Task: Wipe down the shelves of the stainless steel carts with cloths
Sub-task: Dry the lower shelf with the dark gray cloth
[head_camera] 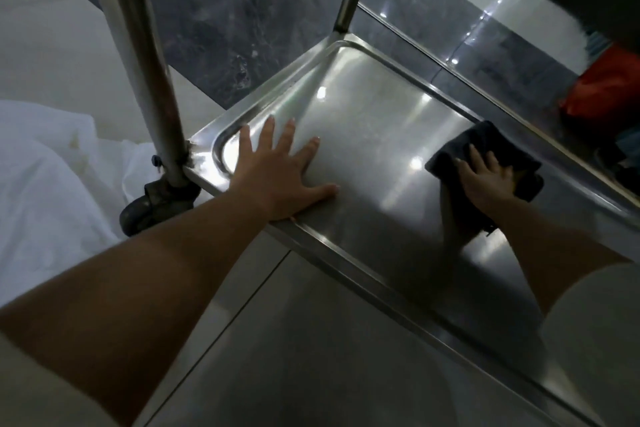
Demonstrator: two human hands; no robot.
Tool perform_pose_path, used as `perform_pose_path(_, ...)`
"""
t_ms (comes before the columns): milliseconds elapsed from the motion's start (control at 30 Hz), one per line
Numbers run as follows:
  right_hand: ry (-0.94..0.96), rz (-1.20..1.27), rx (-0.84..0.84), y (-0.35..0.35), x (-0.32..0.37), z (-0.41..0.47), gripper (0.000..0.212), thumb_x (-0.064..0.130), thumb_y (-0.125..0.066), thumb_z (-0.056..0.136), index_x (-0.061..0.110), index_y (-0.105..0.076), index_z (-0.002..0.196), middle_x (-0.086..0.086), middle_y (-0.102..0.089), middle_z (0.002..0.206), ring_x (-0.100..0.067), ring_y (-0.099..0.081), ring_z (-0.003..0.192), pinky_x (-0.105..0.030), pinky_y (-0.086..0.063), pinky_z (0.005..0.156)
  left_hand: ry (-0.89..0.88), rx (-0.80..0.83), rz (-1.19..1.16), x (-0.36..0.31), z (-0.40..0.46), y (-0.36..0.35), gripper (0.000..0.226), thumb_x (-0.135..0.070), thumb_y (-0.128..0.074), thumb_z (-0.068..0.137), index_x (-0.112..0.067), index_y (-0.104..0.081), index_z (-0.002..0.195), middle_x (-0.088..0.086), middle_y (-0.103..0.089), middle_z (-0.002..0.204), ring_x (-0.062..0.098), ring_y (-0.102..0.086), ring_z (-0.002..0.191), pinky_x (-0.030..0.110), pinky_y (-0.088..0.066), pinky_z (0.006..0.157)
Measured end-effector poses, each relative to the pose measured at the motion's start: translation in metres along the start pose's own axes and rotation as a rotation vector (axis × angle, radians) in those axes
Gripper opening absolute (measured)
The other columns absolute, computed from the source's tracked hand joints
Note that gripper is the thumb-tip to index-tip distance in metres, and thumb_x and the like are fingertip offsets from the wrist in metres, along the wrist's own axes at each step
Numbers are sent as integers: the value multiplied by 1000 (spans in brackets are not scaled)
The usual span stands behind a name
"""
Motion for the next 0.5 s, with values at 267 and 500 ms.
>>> perform_pose_path(267,60,144,-120,-20,13,-84,61,77,-13,80,63,5,137,13,1,160,-24,5,147,-68,0,106,-33,140,41,-72,13,-2,113,-93,-22,68,-26,10,153,9,7,162,34,6,148,66,-1,113)
perform_pose_path(500,387,16,-147,-30,-12,-141,57,81,-3,77,68,16,130,16,4,159,-17,9,147,-63,-4,113,-88,-10,48,-123,-3,-28,115,-96,3,58,-31,0,153,14,8,161,38,12,147,68,12,107)
Point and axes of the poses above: each hand's wrist, its own z-axis towards the middle knuckle, its own y-axis out of the back of the hand, x = y × z, the point moved 3 cm from there along z, towards the middle knuckle
